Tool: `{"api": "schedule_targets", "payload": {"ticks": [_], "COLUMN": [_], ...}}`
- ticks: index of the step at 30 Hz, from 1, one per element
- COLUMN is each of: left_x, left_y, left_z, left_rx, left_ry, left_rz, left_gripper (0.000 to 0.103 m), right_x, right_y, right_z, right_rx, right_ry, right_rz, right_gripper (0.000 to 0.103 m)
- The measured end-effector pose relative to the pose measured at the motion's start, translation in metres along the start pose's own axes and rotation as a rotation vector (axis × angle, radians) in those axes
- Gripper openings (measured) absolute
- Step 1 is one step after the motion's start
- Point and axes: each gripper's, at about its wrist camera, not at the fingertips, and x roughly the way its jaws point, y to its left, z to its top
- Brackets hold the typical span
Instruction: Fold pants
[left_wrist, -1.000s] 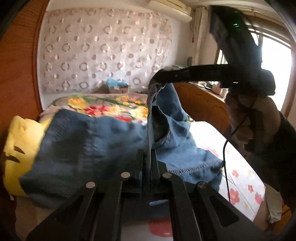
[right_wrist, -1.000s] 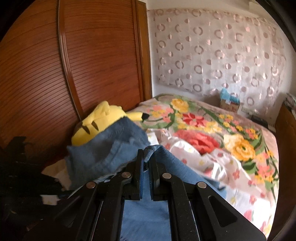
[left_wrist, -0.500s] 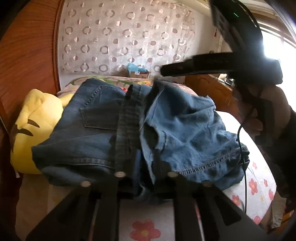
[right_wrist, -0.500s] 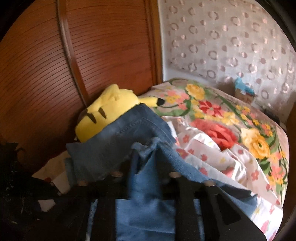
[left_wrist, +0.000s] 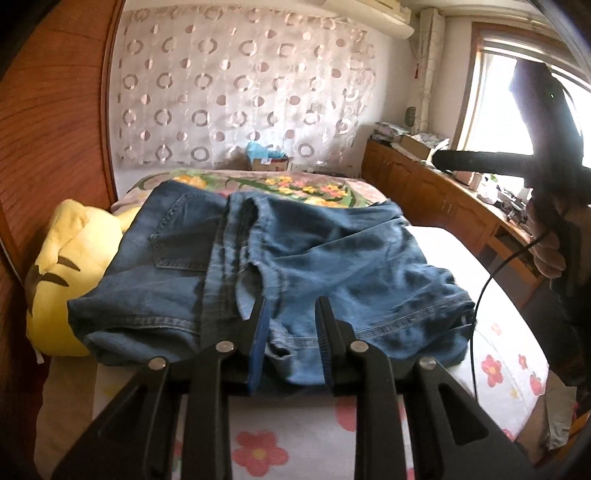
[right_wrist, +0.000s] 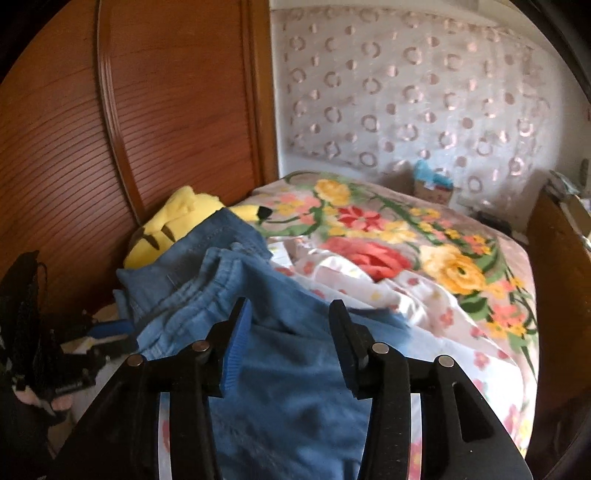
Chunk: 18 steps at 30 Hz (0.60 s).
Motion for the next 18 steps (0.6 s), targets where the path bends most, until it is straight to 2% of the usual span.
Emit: {"api": "schedule_targets", "payload": {"ticks": [8,13,15,17,18], "left_x": [-0.025,-0.041,-0.046,-0.051,-0.053], "left_y": [-0.036,-0.053,-0.057,-0.059,-0.06], "left_z": [0.002,-0.006,-0.01,-0.015,-0.017], "left_rx": [0.052,0.075,0.078,0.073,0.071], "left_ry": [-0.034,-0.044,-0.046,-0.051,-0.051], "left_rz": [-0.015,-0.017,-0.02,-0.018,-0.016], "left_gripper": [0.024,0.024,0.024,0.024,0.024], "right_x": [-0.058,-0.086,-0.09,-0.09,-0.089], "right_y": [-0.013,-0.015,-0.016,-0.017,-0.017], "right_z": [-0.025,-0.047,-0.059,-0.071,-0.077], "right_rx": [0.031,0.059,0.078,0.096,0.107], "right_ry": [-0.037,-0.052,-0.047,-0.043,-0.041], "right_rz": [-0.075,-0.093,-0.095,-0.094,-0.094], "right_gripper": [0.044,0.044,0.047,0.058,0.059]}}
